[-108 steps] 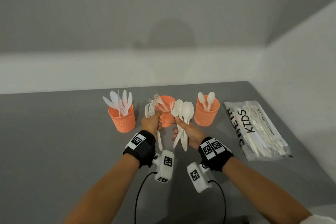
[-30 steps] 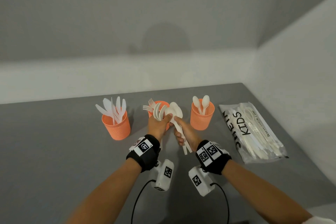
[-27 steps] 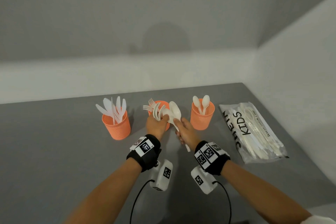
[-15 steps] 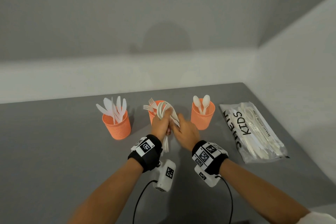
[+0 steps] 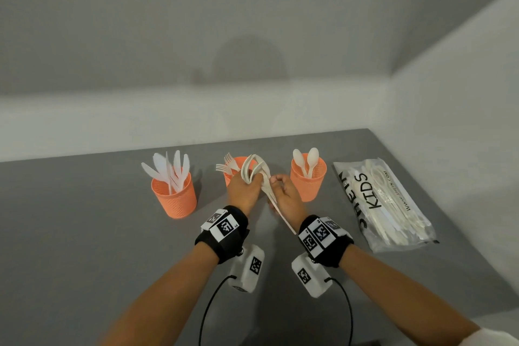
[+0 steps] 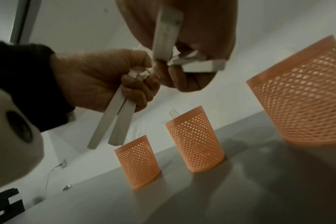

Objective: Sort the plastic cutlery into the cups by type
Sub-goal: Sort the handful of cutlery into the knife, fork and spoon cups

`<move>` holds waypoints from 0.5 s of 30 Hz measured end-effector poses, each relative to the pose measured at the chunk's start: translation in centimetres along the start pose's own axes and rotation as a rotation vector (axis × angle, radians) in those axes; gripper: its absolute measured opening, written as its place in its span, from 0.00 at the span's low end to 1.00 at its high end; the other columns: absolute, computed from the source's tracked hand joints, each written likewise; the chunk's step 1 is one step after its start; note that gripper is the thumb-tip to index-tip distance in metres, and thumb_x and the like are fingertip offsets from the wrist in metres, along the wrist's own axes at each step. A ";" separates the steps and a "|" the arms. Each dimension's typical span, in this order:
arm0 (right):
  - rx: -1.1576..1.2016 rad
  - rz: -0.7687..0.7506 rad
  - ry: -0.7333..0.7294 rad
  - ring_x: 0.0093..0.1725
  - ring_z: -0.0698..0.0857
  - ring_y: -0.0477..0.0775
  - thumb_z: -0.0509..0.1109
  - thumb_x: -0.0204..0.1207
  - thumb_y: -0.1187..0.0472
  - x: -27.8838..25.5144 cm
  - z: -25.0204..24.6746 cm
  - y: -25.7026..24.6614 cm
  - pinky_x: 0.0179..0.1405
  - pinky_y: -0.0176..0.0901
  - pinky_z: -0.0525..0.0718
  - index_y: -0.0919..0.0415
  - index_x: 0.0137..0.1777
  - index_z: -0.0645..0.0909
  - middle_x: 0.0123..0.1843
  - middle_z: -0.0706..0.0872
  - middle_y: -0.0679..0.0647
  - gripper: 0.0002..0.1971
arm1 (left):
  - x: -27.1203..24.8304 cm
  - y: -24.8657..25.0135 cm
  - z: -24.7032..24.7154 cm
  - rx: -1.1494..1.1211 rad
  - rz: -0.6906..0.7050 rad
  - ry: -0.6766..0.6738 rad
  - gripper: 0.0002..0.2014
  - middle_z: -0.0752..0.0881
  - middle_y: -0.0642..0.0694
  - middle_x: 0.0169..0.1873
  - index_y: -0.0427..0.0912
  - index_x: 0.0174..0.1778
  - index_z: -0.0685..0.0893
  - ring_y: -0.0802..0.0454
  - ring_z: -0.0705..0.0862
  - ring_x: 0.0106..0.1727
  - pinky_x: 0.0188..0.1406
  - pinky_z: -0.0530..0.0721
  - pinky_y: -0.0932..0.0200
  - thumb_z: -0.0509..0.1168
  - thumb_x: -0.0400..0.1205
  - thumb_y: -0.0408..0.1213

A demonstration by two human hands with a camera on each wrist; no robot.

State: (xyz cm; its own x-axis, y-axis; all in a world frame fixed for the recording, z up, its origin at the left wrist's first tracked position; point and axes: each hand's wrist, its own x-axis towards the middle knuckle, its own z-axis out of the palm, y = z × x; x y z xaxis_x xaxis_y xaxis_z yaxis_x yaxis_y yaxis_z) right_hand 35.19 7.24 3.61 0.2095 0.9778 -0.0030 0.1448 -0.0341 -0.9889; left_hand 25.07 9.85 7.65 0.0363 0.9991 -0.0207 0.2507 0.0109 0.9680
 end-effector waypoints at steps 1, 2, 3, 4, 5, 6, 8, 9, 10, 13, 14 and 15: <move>-0.026 0.001 0.018 0.24 0.76 0.42 0.54 0.85 0.56 0.2 -0.1 0.0 0.28 0.41 0.75 0.55 0.47 0.71 0.30 0.77 0.50 0.07 | 0.0 0.1 -0.1 0.014 0.029 0.006 0.14 0.77 0.49 0.25 0.45 0.28 0.75 0.56 0.74 0.28 0.29 0.71 0.63 0.60 0.79 0.28; -0.079 -0.008 0.044 0.30 0.78 0.44 0.54 0.85 0.56 0.4 -0.3 0.0 0.35 0.42 0.77 0.55 0.46 0.72 0.32 0.77 0.49 0.08 | 0.0 0.2 -0.1 0.025 0.055 0.005 0.11 0.78 0.48 0.28 0.42 0.31 0.77 0.55 0.75 0.29 0.30 0.71 0.63 0.60 0.79 0.27; -0.138 -0.017 0.069 0.35 0.78 0.46 0.54 0.85 0.58 0.7 -0.5 0.2 0.42 0.44 0.77 0.57 0.46 0.73 0.34 0.78 0.47 0.09 | 0.0 0.3 -0.1 0.039 0.083 0.005 0.07 0.80 0.46 0.31 0.40 0.37 0.79 0.53 0.77 0.32 0.32 0.73 0.63 0.60 0.79 0.27; -0.181 -0.013 0.082 0.38 0.78 0.47 0.54 0.85 0.59 0.9 -0.8 0.3 0.46 0.46 0.76 0.59 0.46 0.74 0.35 0.77 0.46 0.10 | 0.1 0.4 -0.2 0.051 0.108 0.004 0.06 0.82 0.43 0.36 0.38 0.43 0.81 0.50 0.79 0.36 0.36 0.75 0.62 0.60 0.78 0.26; -0.201 -0.008 0.077 0.39 0.77 0.47 0.53 0.85 0.61 1.0 -1.1 0.4 0.48 0.46 0.75 0.61 0.46 0.75 0.35 0.77 0.46 0.10 | 0.3 0.3 -0.2 0.054 0.134 0.009 0.06 0.83 0.40 0.40 0.36 0.47 0.81 0.47 0.81 0.41 0.42 0.77 0.60 0.60 0.78 0.26; -0.207 -0.002 0.059 0.38 0.75 0.46 0.53 0.85 0.63 1.1 -1.3 0.5 0.47 0.44 0.74 0.63 0.46 0.75 0.34 0.76 0.46 0.11 | 0.6 0.2 -0.3 0.053 0.150 0.017 0.08 0.85 0.38 0.44 0.35 0.51 0.81 0.46 0.82 0.46 0.47 0.78 0.57 0.61 0.78 0.27; -0.190 -0.003 -0.005 0.36 0.74 0.45 0.54 0.84 0.65 1.0 -1.5 0.2 0.42 0.38 0.73 0.67 0.48 0.77 0.34 0.76 0.47 0.11 | 1.1 0.1 -0.6 0.054 0.160 0.022 0.11 0.86 0.38 0.49 0.33 0.56 0.81 0.46 0.83 0.50 0.50 0.77 0.58 0.63 0.78 0.28; -0.174 -0.002 -0.043 0.35 0.75 0.43 0.54 0.84 0.66 0.8 -1.6 0.0 0.39 0.35 0.74 0.67 0.49 0.78 0.33 0.76 0.47 0.11 | 1.3 0.0 -0.6 0.057 0.155 0.013 0.11 0.86 0.39 0.49 0.33 0.56 0.81 0.47 0.83 0.50 0.50 0.77 0.59 0.64 0.78 0.28; -0.155 0.007 -0.075 0.33 0.77 0.41 0.54 0.84 0.66 0.6 -1.6 -0.4 0.37 0.30 0.75 0.65 0.49 0.78 0.34 0.77 0.47 0.10 | 1.4 -0.1 -0.6 0.059 0.147 -0.002 0.11 0.86 0.39 0.47 0.32 0.55 0.82 0.47 0.83 0.49 0.49 0.76 0.59 0.64 0.78 0.28; 0.001 0.080 -0.144 0.25 0.80 0.38 0.54 0.84 0.68 -0.1 -1.8 -1.5 0.30 0.29 0.79 0.61 0.46 0.76 0.32 0.79 0.51 0.11 | 1.6 0.0 -0.6 0.083 0.115 -0.059 0.05 0.84 0.39 0.39 0.33 0.46 0.83 0.46 0.82 0.43 0.45 0.76 0.57 0.63 0.78 0.28; 0.041 0.108 -0.171 0.24 0.80 0.41 0.53 0.83 0.67 -0.3 -1.9 -2.0 0.30 0.34 0.79 0.60 0.42 0.76 0.30 0.79 0.54 0.12 | 1.5 -0.1 -0.5 0.099 0.114 -0.072 0.04 0.83 0.40 0.38 0.34 0.43 0.83 0.46 0.81 0.42 0.43 0.76 0.57 0.63 0.78 0.28; 0.063 0.126 -0.198 0.25 0.80 0.45 0.52 0.82 0.67 -0.4 -1.9 -2.3 0.31 0.38 0.79 0.61 0.39 0.75 0.30 0.79 0.56 0.13 | 1.5 -0.2 -0.3 0.118 0.125 -0.082 0.03 0.83 0.40 0.37 0.35 0.42 0.82 0.46 0.81 0.41 0.41 0.76 0.58 0.63 0.78 0.28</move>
State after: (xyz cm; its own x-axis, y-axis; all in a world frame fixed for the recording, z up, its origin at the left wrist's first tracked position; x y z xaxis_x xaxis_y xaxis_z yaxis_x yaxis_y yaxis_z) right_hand 36.57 6.58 6.16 0.0276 0.9882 -0.1504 0.0676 -0.1519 -0.9861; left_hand 24.79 11.37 7.54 0.1517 0.9858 0.0726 0.3507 -0.1224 0.9285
